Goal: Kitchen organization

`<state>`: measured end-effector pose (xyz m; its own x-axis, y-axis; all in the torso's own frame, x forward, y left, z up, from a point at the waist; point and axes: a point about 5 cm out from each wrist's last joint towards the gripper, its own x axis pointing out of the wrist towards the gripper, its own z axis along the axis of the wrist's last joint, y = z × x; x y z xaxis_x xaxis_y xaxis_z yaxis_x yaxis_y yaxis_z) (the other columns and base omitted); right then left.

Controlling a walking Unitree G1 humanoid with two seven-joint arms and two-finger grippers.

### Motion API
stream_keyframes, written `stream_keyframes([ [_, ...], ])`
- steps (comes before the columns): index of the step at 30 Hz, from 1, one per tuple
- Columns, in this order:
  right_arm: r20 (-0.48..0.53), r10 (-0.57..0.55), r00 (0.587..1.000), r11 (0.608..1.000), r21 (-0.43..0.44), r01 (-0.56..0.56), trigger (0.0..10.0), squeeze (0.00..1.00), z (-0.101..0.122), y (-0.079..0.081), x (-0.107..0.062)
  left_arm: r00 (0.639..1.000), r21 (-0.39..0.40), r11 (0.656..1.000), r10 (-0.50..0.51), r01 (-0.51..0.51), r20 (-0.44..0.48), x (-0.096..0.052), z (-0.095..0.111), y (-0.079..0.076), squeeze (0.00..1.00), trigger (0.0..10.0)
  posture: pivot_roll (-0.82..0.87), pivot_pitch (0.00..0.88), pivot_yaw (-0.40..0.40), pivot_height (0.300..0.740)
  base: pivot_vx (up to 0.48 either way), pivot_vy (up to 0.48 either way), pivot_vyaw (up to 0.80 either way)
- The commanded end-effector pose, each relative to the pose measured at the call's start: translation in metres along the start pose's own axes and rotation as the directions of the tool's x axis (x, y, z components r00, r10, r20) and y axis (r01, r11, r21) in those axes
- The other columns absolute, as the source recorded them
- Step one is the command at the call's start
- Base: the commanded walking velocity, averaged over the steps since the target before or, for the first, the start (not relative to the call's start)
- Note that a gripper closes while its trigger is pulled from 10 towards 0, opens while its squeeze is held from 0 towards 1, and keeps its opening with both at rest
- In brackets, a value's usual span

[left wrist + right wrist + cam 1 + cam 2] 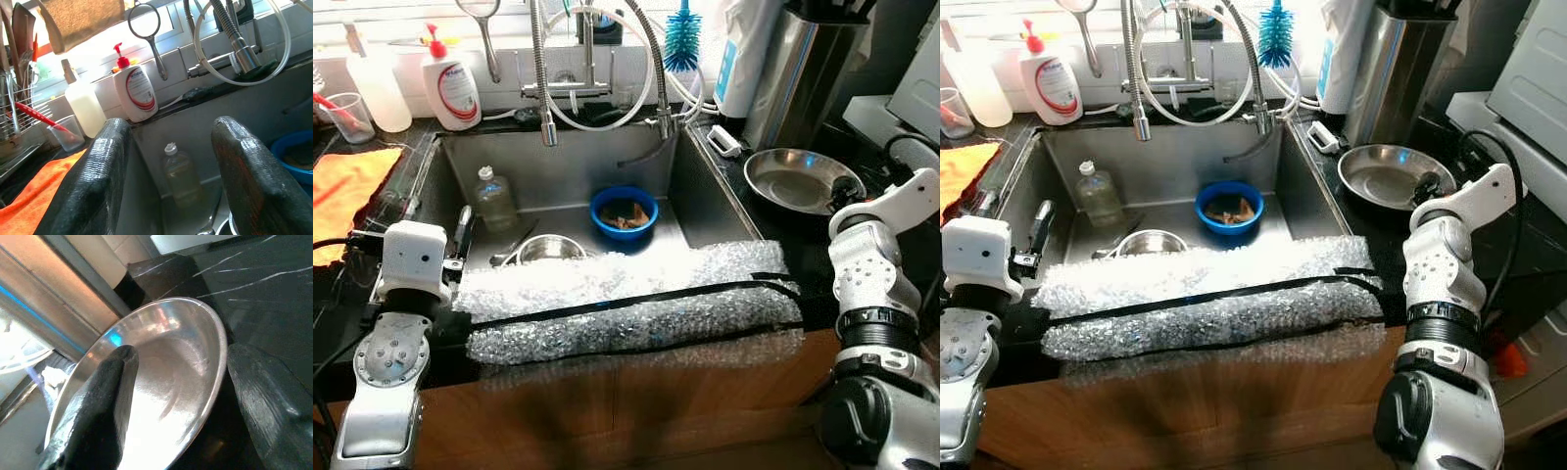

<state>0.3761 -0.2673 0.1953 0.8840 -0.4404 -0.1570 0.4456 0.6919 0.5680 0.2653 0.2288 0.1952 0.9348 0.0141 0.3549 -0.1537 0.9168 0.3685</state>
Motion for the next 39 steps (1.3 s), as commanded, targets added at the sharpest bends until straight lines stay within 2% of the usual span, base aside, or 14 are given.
stream_keyframes([
  [1,0.018,-0.021,1.0,1.0,0.022,0.02,10.0,0.0,0.007,0.0,0.003,1.0,0.013,1.0,0.004,-0.004,-0.013,0.002,-0.001,0.0,0.0,10.0,0.05,0.036,-0.011,0.74,0.0,0.0,0.0],
  [7,0.0,-0.034,0.999,0.997,0.074,0.034,10.0,0.0,0.006,0.002,0.007,1.0,0.009,1.0,0.001,-0.001,-0.012,0.003,-0.001,-0.002,0.0,10.0,0.06,0.038,-0.012,0.74,0.0,0.0,0.0],
  [20,-0.018,-0.101,0.995,0.99,0.096,0.102,10.0,0.0,0.002,-0.003,0.01,1.0,0.003,1.0,-0.005,0.005,-0.014,0.004,0.0,-0.005,0.0,10.0,0.06,0.04,-0.016,0.74,0.0,0.0,0.0],
  [23,-0.039,-0.116,0.992,0.991,0.058,0.118,10.0,0.0,-0.004,-0.005,0.01,1.0,0.001,1.0,-0.005,0.005,-0.016,0.004,0.0,-0.006,0.0,10.0,0.06,0.04,-0.017,0.74,0.0,0.0,0.0],
  [30,-0.068,-0.115,0.991,0.992,0.05,0.118,10.0,0.0,-0.009,-0.003,0.011,1.0,-0.001,1.0,0.004,-0.004,-0.013,0.004,0.001,-0.006,0.0,10.0,0.06,0.038,-0.018,0.74,0.0,0.0,0.0],
  [32,-0.079,-0.095,0.992,0.995,0.014,0.096,10.0,0.0,-0.011,0.0,0.012,1.0,-0.002,1.0,0.009,-0.009,-0.013,0.005,0.002,-0.006,0.0,10.0,0.06,0.038,-0.018,0.74,0.0,0.0,0.0],
  [34,-0.081,-0.056,0.995,0.995,-0.092,0.049,10.0,0.0,-0.012,0.006,0.012,1.0,-0.001,1.0,0.012,-0.012,-0.013,0.005,0.002,-0.006,0.0,10.0,0.06,0.04,-0.017,0.74,0.0,0.0,0.0],
  [39,-0.081,-0.064,0.995,0.993,-0.1,0.055,10.0,0.0,-0.012,0.005,0.012,1.0,0.0,1.0,0.016,-0.016,-0.014,0.005,0.002,-0.006,0.0,10.0,0.06,0.04,-0.019,0.74,0.0,0.0,0.0],
])
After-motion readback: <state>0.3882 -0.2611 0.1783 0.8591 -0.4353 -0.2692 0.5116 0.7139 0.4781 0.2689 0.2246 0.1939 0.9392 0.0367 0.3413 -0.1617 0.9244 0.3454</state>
